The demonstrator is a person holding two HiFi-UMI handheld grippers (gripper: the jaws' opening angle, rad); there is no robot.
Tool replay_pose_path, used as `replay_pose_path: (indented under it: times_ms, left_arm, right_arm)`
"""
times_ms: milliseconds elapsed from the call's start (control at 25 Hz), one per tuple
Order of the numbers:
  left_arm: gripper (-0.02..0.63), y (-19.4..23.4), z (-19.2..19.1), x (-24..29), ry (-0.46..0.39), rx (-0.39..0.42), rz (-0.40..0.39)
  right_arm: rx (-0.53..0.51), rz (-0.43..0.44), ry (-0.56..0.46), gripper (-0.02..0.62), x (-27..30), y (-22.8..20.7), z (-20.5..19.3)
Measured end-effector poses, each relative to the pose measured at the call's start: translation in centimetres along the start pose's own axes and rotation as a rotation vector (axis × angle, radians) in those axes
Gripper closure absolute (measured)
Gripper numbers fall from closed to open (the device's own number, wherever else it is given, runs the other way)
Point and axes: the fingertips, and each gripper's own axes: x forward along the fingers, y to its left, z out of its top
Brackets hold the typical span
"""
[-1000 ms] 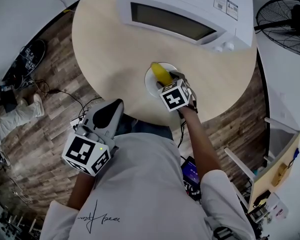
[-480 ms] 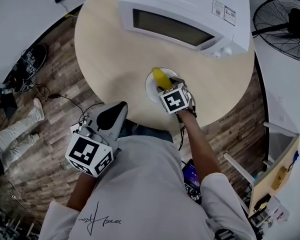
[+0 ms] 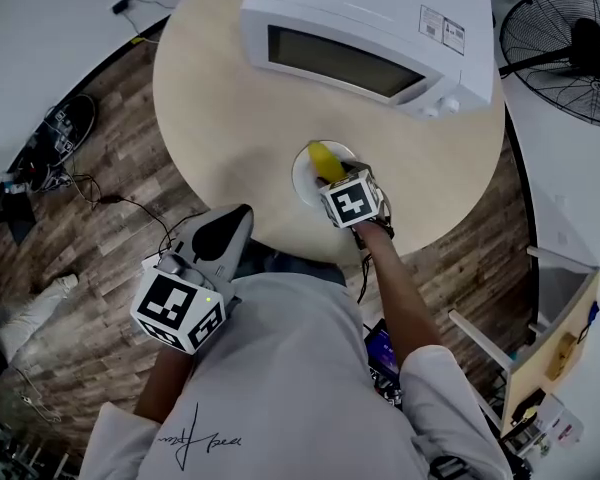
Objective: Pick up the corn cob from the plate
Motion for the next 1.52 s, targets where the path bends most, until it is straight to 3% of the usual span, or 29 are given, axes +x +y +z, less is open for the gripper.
replay_pose_path:
  times_ms: [840,1520]
  left_arm:
    - [0.614,-0.1,0.0,-1.1,-0.021,0.02,-0.02]
    - [0.614,0.2,0.3,-1.1,-0.021,0.024,-0.036]
  right_arm:
    - [0.093,-0.026,-0.028,0.328,-1.8,0.0,-1.0]
    - [0.205,-0.004,-0.118,0.328,-4.7,0.6,-0.5]
